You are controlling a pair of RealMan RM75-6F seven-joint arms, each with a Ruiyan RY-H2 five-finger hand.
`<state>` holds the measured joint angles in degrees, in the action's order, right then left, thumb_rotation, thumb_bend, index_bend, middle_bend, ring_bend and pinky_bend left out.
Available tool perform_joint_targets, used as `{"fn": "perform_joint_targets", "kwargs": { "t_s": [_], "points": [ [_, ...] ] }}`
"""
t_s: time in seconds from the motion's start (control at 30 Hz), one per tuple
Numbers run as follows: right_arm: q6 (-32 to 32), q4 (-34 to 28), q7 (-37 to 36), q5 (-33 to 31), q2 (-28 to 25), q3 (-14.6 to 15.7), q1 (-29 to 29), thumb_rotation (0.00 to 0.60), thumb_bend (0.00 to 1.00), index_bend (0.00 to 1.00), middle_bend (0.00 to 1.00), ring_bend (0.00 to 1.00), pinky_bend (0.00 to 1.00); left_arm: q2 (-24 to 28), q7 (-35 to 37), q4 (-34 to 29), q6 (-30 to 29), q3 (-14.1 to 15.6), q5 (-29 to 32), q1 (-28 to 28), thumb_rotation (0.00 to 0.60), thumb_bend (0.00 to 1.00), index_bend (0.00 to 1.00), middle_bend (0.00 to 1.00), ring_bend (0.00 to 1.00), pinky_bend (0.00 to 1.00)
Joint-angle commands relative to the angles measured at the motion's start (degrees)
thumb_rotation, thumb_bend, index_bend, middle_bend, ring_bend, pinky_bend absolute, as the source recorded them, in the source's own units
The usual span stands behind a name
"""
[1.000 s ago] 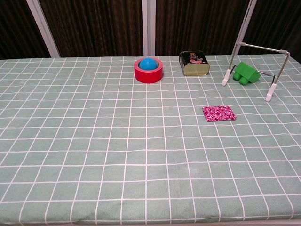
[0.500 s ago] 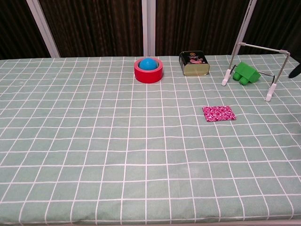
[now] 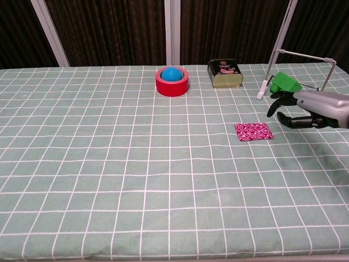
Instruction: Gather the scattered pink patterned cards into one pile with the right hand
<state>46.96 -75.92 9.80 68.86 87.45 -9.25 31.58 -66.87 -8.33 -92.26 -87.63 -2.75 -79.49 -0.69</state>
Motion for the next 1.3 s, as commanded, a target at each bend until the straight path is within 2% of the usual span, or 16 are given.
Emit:
{"fn": "perform_joint_targets", "kwargs": {
  "t_s": [0.03,0.37,0.6,0.83,1.13,1.3],
  "points": [
    [-2.39,4.22,0.1,-1.19,3.39,-0.11,2.39,0.128,0.54,0.27,0.0,0.0,0.0,0.03,-0.06,-0.06,0.14,0.0,0.04,0.04,0.6,0.08,0.22,0.16,0.11,0.15],
    [-4.72,13.49,-2.4,-1.14,9.34,0.16,5.23,0.132,0.54,0.27,0.0,0.0,0.0,0.34,-0.25,-0.4,0.14,0.06,0.16,-0.13,0.6,0.08,0.22,0.16,0.11,0.15],
    [-6.0,15.62,-3.33,-0.34,10.2,1.17,6.05,0.131,0.54,0.27,0.0,0.0,0.0,0.52,-0.29,-0.67,0.12,0.03,0.18,-0.19,0.6,0.08,0.22,0.16,0.11,0.15],
    [-4.32,12.0,-3.31,2.29,7.44,3.86,4.66,0.135,0.54,0.27,0.0,0.0,0.0,0.59,-0.22,-0.85,0.34,-0.15,0.04,0.09,0.6,0.08,0.22,0.16,0.11,0.15],
    [-2.01,3.91,-0.04,4.74,2.32,7.96,2.37,0.134,0.54,0.27,0.0,0.0,0.0,0.42,-0.1,-0.57,0.59,-0.26,-0.12,0.38,0.6,0.08,0.22,0.16,0.11,0.15],
    [-0.25,-0.22,1.13,5.75,-0.3,9.18,1.32,0.124,0.54,0.27,0.0,0.0,0.0,0.34,0.0,-0.42,0.55,-0.17,-0.08,0.28,0.6,0.08,0.22,0.16,0.11,0.15]
  ]
}}
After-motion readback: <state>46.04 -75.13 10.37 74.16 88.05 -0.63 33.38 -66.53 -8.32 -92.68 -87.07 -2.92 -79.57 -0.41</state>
